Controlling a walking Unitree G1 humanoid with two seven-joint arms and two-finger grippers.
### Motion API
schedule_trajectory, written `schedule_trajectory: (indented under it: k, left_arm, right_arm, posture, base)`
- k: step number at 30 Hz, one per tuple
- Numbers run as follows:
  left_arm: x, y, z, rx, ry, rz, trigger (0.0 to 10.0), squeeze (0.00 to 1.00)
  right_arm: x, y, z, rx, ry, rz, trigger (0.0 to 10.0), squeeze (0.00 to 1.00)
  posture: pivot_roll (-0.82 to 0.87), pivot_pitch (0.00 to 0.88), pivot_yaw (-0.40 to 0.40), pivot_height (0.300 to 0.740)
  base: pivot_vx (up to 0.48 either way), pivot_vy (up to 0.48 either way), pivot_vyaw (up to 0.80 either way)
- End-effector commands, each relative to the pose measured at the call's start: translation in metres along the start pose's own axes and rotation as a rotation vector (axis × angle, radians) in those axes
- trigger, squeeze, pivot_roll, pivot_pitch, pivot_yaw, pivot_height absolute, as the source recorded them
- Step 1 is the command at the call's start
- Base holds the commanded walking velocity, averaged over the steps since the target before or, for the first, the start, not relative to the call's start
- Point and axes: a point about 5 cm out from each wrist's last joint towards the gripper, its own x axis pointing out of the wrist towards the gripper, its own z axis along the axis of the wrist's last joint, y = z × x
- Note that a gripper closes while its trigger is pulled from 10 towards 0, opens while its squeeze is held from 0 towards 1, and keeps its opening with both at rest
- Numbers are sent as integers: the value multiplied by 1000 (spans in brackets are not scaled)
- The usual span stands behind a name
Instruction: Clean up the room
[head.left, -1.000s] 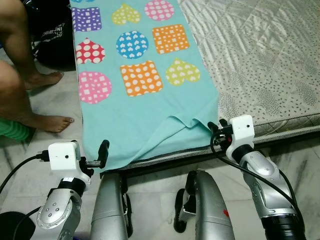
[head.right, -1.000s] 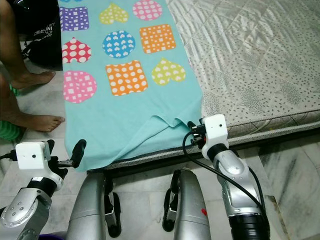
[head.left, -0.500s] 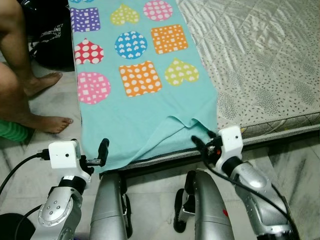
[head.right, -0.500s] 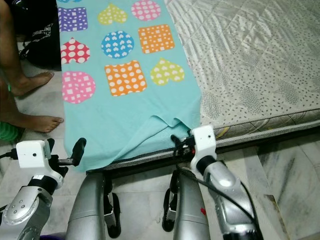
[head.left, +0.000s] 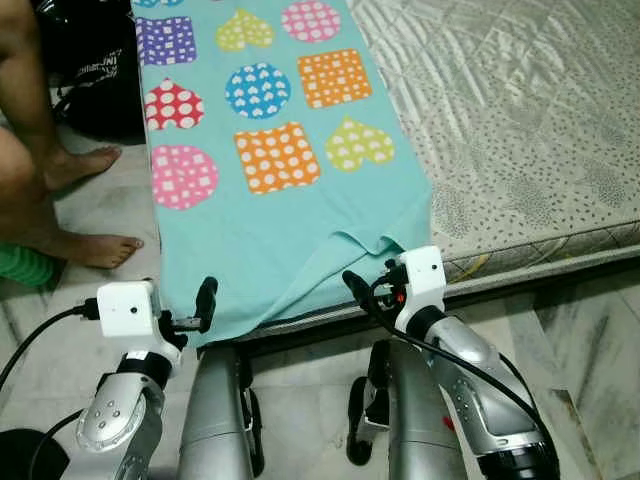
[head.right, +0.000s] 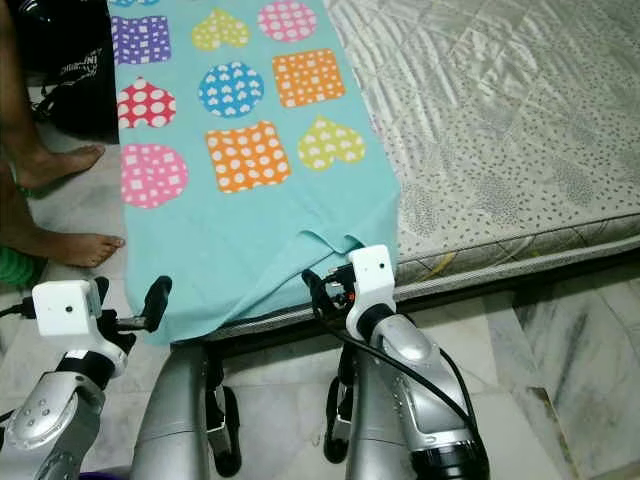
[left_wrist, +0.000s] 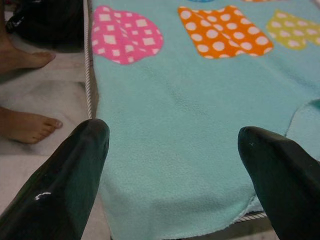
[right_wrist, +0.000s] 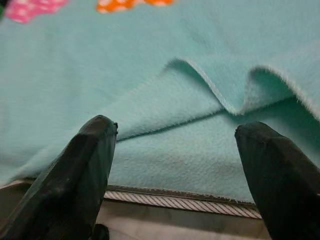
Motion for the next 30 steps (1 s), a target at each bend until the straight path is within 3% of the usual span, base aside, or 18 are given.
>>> schedule_trajectory:
  k: [1,5,13,23,30]
  left_arm:
    - [-8,-1,0,0,13,10,10000,0]
    - [-12,-2,1,2,17,10,10000,0]
    - [-25,4,1,14,42,36,10000,0]
    - [-24,4,2,17,51,32,10000,0]
    - [-20,5,4,22,48,26,10000,0]
  right_arm:
    - [4,-5,-12,-4,39,-32,10000,0]
    - [12,-8,-14,-13,58,-37,10000,0]
    - [28,-32,-17,-49,108,-162,10000,0]
    - [19,-77,-21,-10,150,-386,10000,0]
    - [13,-97,-19,13,142,-490,10000,0]
  posture:
    - [129,383,-27,603]
    - [138,391,-28,603]
    - [172,419,-31,603]
    - [167,413,-20,603]
    - [178,399,-14,603]
  base:
    - [0,0,0]
    - [0,0,0]
    - [0,0,0]
    - [0,0,0]
    - [0,0,0]
